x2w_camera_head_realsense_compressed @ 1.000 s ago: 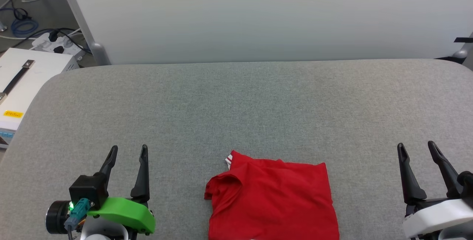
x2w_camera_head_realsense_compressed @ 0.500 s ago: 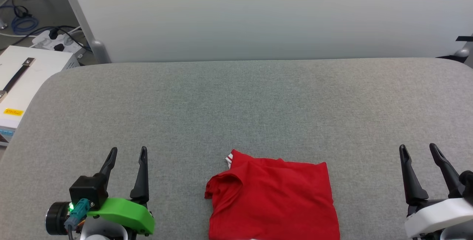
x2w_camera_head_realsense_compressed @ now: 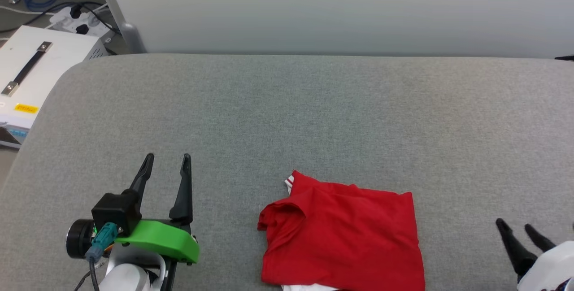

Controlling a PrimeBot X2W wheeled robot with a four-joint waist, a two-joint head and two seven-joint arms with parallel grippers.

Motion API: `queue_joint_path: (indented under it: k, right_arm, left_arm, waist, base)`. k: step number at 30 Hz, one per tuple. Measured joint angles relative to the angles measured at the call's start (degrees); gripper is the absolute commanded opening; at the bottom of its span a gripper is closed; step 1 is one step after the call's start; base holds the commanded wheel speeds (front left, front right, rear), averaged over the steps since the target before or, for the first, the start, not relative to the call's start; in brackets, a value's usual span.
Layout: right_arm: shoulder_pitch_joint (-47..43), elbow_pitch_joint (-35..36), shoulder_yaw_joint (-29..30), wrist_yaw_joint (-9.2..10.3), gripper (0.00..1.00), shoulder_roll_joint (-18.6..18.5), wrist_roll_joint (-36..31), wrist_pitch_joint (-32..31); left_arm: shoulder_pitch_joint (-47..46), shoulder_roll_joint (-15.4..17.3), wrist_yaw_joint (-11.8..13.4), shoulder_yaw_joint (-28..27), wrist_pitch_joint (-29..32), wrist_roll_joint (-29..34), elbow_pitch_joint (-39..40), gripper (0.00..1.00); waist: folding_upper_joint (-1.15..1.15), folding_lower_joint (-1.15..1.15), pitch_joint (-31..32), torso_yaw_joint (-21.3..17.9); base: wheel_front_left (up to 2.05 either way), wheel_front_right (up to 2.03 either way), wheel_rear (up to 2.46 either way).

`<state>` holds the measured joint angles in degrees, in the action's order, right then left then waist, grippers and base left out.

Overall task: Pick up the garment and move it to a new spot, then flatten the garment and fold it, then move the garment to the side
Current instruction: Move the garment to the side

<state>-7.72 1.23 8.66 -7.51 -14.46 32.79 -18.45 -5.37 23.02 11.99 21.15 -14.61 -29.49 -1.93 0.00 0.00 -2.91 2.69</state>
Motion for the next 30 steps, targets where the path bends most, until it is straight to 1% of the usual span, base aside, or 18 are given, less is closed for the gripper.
queue_joint_path:
  k: [6,9,13,18,26,27,28,29,30]
  right_arm:
    - [0.7,-0.8,-9.4,0.00,1.00,-2.9,7.2,-9.5]
    - [2.2,-1.5,-13.0,0.00,1.00,-3.9,10.0,-11.6]
    - [4.6,-2.2,-17.4,0.00,1.00,-4.7,13.2,-12.5]
    - [7.3,-3.9,-21.2,0.00,1.00,-6.2,15.9,-12.2]
    - [9.8,-6.8,-26.0,-0.01,1.00,-6.4,21.7,-13.7]
    - [9.9,-7.0,-26.4,-0.01,0.70,-6.5,22.0,-13.8]
    - [10.1,-7.3,-26.9,-0.01,0.31,-6.5,22.3,-13.8]
    - [10.3,-7.4,-27.3,-0.01,0.00,-6.6,22.6,-13.8]
    - [10.5,-7.5,-27.6,-0.01,0.00,-6.7,22.9,-13.8]
  left_arm:
    - [-2.2,-1.1,-0.5,0.1,-0.1,1.3,0.6,1.00]
    - [-3.1,-1.6,-0.9,0.0,-0.1,1.8,0.5,1.00]
    - [-4.3,-2.3,-1.6,-0.2,-0.1,2.1,0.1,1.00]
    - [-4.8,-3.4,-2.3,-0.7,-0.1,2.8,-0.2,1.00]
    - [-5.1,-4.8,-3.7,-1.4,-0.1,3.4,-1.2,1.00]
    - [-5.1,-4.9,-3.8,-1.5,-0.1,3.5,-1.3,1.00]
    - [-5.1,-5.0,-4.0,-1.6,-0.1,3.6,-1.3,1.00]
    - [-5.1,-5.1,-4.2,-1.7,-0.1,3.8,-1.4,1.00]
    - [-5.1,-5.2,-4.3,-1.8,-0.1,3.8,-1.5,1.00]
  waist:
    - [0.00,0.00,-3.2,1.6]
    - [0.00,0.00,-4.8,2.3]
    - [0.00,0.00,-6.7,3.3]
    - [0.00,0.00,-8.2,4.5]
    - [0.00,0.00,-8.7,5.7]
    - [0.00,0.00,-8.7,5.7]
    - [0.00,0.00,-8.6,5.7]
    - [0.00,0.00,-8.6,5.7]
    - [0.00,0.00,-8.5,5.7]
  base:
    - [0.00,0.00,0.00]
    - [0.00,0.00,0.00]
    - [0.00,0.00,0.00]
    - [0.00,0.00,0.00]
    - [0.00,0.00,0.00]
    - [0.00,0.00,0.00]
    - [0.00,0.00,0.00]
    - [0.00,0.00,0.00]
    - [0.00,0.00,0.00]
